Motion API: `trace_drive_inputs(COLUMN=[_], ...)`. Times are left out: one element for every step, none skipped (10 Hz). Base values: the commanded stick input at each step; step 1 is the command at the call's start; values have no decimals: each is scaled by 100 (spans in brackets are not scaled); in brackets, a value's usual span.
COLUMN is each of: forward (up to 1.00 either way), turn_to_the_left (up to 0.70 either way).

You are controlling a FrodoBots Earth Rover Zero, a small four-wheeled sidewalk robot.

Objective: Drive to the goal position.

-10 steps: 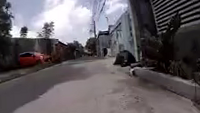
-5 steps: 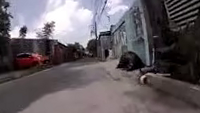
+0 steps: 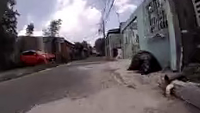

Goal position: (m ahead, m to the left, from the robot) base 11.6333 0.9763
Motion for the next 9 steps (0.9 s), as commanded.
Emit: trace_drive_inputs(forward=[100, 100, 100, 100, 100, 100, 100, 100, 100], turn_to_the_left=[0, 0, 0, 0, 0, 0, -27, -27, -27])
